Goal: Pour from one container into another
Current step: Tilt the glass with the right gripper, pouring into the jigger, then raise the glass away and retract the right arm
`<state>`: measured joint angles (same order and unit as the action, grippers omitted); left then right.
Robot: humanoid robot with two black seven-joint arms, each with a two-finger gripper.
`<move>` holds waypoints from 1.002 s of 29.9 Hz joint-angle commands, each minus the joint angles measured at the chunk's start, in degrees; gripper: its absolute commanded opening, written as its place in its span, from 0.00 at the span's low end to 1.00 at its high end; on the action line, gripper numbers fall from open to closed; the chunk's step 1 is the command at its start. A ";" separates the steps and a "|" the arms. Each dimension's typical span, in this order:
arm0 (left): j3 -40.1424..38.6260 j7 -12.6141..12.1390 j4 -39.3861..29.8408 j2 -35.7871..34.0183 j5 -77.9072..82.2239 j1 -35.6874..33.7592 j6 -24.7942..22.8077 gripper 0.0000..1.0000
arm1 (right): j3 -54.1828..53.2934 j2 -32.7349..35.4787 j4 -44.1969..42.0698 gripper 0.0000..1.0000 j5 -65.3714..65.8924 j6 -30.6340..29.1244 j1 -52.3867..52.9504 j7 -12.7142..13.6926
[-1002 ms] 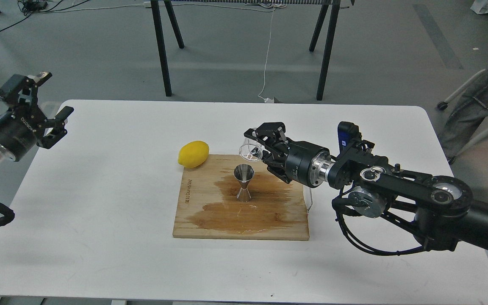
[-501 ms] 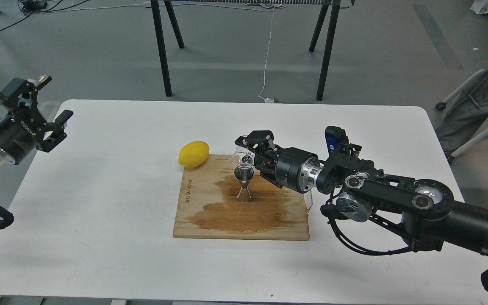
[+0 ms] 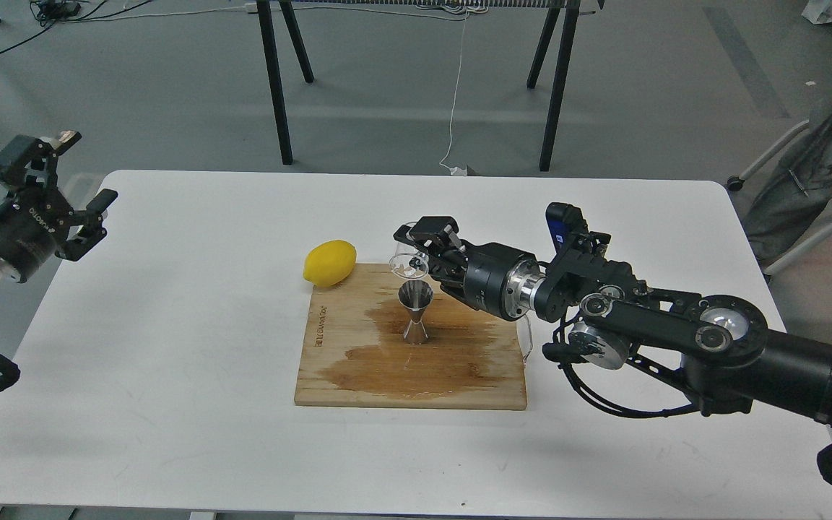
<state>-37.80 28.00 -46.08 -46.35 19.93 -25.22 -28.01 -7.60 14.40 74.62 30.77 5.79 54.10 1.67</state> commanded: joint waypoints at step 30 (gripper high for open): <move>0.00 0.00 -0.07 -0.24 0.02 0.00 0.01 1.00 | 4.43 0.63 -0.26 0.36 9.13 3.17 1.97 -1.05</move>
<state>-37.80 28.00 -46.07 -46.50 19.95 -25.22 -27.99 -3.78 14.90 74.26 39.21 8.89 55.93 0.90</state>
